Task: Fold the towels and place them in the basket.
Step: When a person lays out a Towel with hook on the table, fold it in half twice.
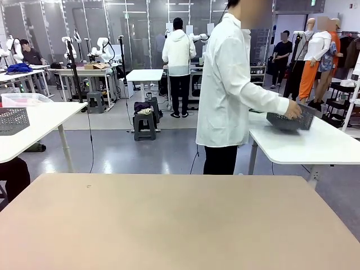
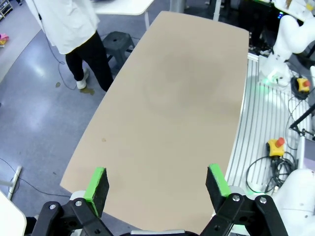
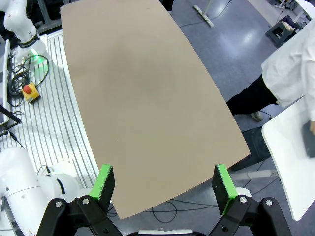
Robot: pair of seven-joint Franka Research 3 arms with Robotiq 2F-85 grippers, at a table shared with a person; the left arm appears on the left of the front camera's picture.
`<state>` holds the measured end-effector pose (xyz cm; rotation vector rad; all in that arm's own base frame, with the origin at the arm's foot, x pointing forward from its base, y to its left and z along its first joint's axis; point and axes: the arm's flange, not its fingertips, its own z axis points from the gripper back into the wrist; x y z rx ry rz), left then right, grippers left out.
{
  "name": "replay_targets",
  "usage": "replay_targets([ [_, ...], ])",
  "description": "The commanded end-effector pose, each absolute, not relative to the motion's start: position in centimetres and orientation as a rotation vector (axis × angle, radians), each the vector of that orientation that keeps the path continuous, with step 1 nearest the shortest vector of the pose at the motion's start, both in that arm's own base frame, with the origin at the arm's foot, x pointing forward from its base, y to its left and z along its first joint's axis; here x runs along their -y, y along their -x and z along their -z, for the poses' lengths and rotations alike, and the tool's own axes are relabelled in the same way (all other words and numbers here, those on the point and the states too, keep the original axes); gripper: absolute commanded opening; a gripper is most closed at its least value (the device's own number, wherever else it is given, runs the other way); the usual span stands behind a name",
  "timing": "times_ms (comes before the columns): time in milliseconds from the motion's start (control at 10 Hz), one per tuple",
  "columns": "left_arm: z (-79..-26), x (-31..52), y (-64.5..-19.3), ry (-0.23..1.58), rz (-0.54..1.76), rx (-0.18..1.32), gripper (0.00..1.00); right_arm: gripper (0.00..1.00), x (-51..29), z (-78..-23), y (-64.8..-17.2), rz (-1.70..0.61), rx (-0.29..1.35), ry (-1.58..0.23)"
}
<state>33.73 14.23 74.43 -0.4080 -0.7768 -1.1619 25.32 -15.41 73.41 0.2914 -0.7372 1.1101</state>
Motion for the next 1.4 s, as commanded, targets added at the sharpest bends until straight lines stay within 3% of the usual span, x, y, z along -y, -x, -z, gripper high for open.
replay_targets([
  [0, -74.2, -14.2, -33.7, 0.4, 1.157, 0.778, 1.0, 1.0, 15.4, -73.5, -25.3, -1.114, 0.747, -0.295],
  [1300, -76.6, -14.6, -32.4, 0.339, 1.168, 0.696, 1.0, 1.0, 15.0, -75.5, -24.3, -1.166, 0.693, -0.217],
])
